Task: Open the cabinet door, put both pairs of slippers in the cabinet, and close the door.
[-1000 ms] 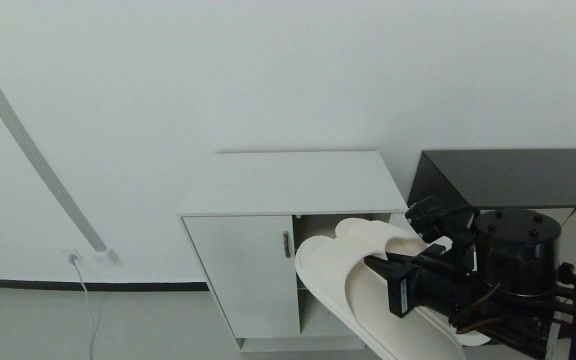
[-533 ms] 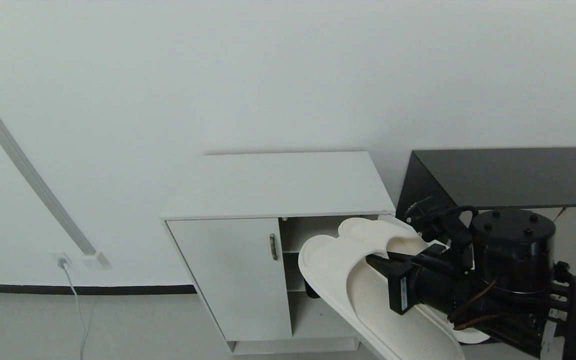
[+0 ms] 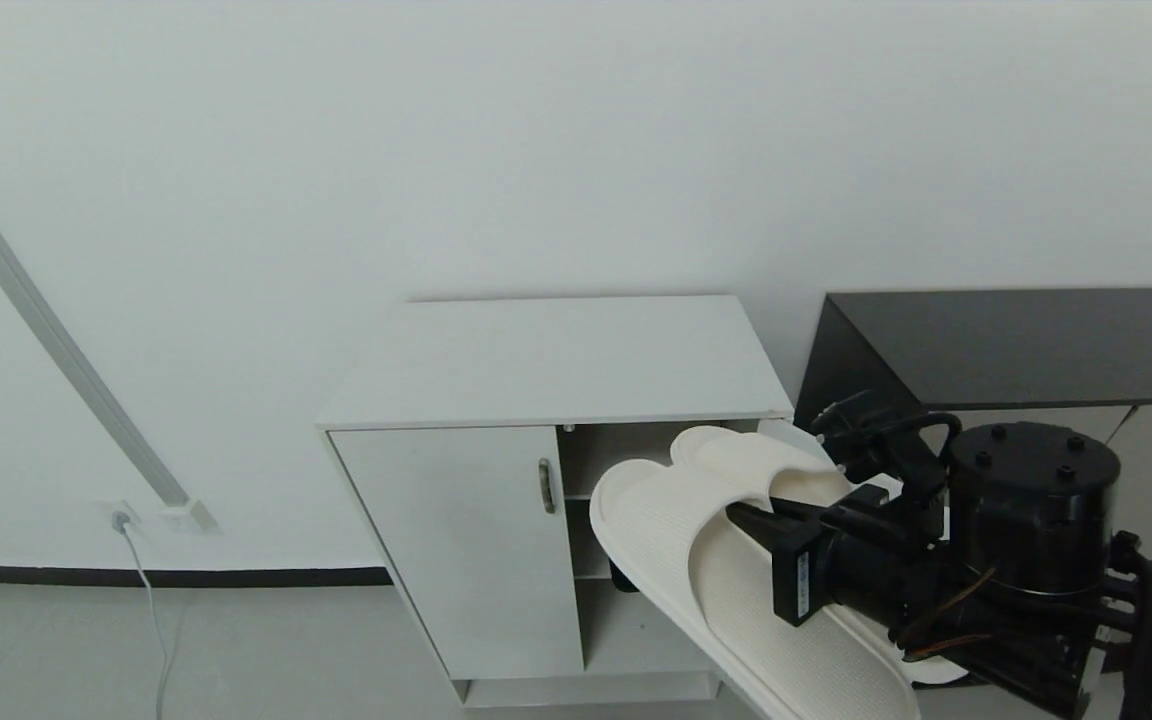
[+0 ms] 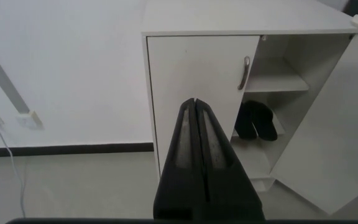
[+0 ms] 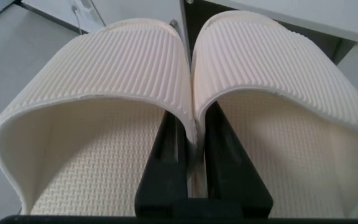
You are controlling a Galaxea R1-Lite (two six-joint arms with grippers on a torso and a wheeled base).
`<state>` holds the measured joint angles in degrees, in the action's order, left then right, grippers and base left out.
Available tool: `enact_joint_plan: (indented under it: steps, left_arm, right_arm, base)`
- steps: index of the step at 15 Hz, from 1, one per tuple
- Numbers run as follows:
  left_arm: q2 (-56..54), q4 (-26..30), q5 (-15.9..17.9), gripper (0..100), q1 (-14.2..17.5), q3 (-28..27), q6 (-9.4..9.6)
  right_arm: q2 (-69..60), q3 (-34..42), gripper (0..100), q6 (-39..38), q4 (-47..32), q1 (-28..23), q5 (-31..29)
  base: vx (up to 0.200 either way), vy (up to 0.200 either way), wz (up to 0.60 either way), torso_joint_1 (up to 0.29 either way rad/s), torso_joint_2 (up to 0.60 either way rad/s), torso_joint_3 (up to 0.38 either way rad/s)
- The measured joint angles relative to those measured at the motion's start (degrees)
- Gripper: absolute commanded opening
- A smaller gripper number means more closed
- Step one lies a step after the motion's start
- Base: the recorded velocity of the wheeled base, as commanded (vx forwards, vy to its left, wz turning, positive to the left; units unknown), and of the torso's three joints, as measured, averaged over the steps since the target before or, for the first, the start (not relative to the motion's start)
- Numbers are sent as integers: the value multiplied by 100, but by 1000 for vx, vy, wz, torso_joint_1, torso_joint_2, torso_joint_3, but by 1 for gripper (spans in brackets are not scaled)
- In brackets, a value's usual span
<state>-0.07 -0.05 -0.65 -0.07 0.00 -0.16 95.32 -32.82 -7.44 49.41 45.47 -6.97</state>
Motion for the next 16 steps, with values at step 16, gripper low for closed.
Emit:
enact_joint_plan:
  steps: [16]
  left_arm:
    - [0, -2, 7, 0, -2, 0, 6]
  right_arm:
    - [341, 327, 0, 200, 656, -55, 0]
  base:
    - [0, 0, 0, -196, 479, 275]
